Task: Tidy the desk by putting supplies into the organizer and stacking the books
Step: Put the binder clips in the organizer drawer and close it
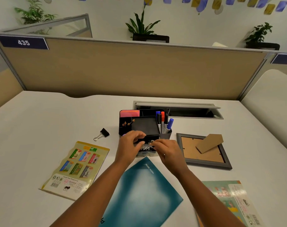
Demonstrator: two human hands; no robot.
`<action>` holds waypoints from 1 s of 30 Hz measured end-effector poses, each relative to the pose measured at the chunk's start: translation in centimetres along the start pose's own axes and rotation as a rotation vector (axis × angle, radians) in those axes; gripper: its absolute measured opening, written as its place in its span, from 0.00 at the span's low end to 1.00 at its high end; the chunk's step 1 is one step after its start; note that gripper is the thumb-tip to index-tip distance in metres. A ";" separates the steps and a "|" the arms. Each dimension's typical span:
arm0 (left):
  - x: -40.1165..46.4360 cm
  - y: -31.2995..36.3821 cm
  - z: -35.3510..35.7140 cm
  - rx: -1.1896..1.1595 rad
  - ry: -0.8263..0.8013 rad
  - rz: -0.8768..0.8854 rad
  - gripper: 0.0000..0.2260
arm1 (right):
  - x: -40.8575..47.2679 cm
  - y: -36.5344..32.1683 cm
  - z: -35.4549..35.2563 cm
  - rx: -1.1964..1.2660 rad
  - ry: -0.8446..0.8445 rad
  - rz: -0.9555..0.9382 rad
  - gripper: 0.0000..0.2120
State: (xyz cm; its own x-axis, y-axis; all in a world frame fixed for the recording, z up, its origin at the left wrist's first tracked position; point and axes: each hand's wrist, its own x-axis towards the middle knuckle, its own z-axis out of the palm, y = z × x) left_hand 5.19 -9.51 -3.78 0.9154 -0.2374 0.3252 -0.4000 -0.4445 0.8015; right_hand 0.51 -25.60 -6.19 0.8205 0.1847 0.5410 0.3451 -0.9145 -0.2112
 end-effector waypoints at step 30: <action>3.2 -12.8 -6.7 0.856 -0.153 -0.486 0.10 | -0.4 -0.9 1.4 -0.005 0.022 0.262 0.09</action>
State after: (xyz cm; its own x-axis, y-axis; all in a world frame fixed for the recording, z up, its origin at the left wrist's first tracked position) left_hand 13.58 1.16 -9.66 0.9968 0.0535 -0.0586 0.0632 -0.9819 0.1784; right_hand 0.49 -24.37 -7.41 0.8713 -0.0662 0.4863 0.1201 -0.9320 -0.3421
